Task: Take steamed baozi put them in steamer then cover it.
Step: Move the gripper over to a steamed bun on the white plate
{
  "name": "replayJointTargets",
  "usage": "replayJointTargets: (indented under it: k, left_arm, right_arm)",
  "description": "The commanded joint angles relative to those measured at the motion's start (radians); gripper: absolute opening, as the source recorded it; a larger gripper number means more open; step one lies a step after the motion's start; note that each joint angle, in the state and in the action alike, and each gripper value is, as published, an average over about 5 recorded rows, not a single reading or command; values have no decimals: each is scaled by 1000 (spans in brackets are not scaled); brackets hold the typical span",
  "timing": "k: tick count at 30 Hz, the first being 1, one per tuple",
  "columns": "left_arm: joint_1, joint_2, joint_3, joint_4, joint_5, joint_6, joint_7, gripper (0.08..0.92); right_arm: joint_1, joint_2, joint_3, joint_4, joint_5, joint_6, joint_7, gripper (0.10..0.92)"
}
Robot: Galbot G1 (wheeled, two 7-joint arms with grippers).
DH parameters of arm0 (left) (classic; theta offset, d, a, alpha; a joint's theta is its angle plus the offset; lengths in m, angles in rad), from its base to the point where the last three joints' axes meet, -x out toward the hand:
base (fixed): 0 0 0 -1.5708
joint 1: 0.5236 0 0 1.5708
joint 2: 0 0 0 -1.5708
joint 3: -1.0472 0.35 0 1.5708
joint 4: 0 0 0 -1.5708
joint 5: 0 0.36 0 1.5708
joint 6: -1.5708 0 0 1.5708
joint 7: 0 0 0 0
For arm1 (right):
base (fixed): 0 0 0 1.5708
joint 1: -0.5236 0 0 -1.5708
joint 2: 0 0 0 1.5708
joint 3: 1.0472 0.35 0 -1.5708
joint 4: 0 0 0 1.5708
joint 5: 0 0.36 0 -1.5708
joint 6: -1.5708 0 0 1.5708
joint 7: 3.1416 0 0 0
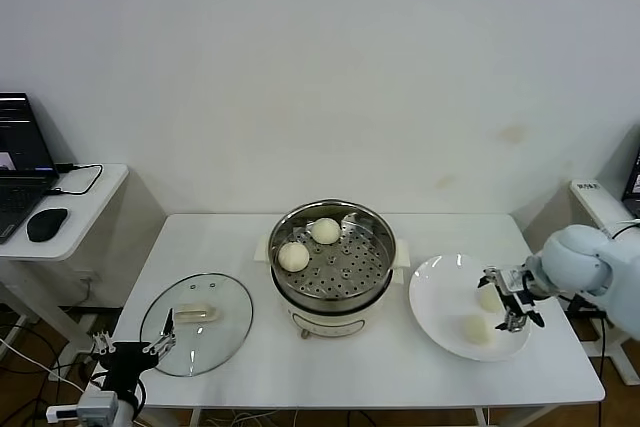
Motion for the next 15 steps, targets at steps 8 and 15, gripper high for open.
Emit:
replayJointTargets:
  k: [8, 15]
  left_arm:
    - [5, 2, -8, 8, 2, 2, 0, 823]
    - [1, -2, -7, 17, 2, 1, 0, 823]
  right_arm:
    - [-204, 104, 135, -135, -58, 0, 28, 823]
    - [-199, 121, 130, -172, -64, -6, 26, 823]
